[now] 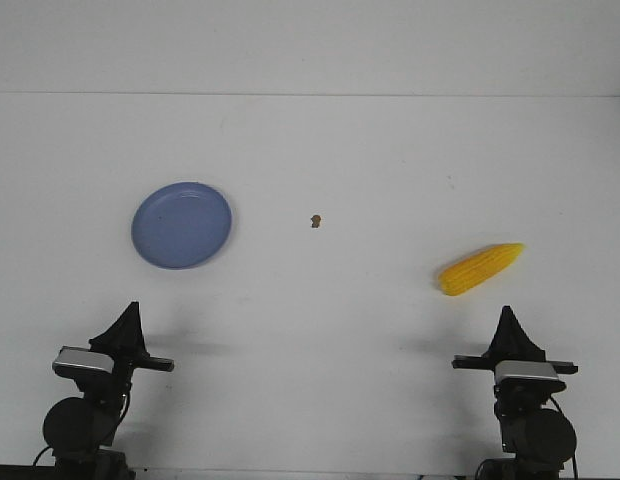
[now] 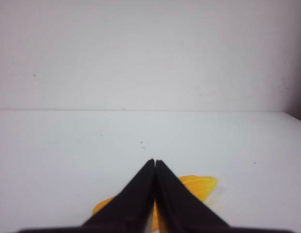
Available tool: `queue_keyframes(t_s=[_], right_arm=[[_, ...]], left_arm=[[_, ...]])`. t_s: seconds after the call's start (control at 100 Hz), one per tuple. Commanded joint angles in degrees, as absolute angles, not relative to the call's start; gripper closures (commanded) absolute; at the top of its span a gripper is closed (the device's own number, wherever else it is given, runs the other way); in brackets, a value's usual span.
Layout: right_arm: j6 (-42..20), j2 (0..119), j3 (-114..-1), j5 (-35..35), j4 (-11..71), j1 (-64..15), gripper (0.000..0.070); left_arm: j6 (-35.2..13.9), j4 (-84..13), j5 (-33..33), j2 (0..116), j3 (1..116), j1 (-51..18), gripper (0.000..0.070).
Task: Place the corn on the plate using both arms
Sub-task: 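Raise both grippers from rest toward the blue plate and the corn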
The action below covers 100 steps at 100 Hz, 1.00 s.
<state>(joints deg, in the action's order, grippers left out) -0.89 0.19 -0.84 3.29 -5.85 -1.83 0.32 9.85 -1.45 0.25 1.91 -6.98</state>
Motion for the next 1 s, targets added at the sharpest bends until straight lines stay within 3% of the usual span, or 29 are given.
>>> queue_keyframes(t_s=[0.0, 0.81, 0.99], right_arm=[[-1.5, 0.1, -0.7, 3.4, -6.4, -1.8, 0.07], [-1.5, 0.1, -0.7, 3.5, -7.5, -1.8, 0.07], [-1.8, 0.1, -1.8, 3.3, -10.4, -1.8, 0.07]], left_arm=[[-0.1, 10.4, -1.5, 0.2, 0.8, -7.0, 0.0685], [-0.1, 10.7, -1.6, 0.2, 2.2, -7.0, 0.0685], [-2.7, 7.8, -1.6, 0.3, 6.9, -7.0, 0.0685]])
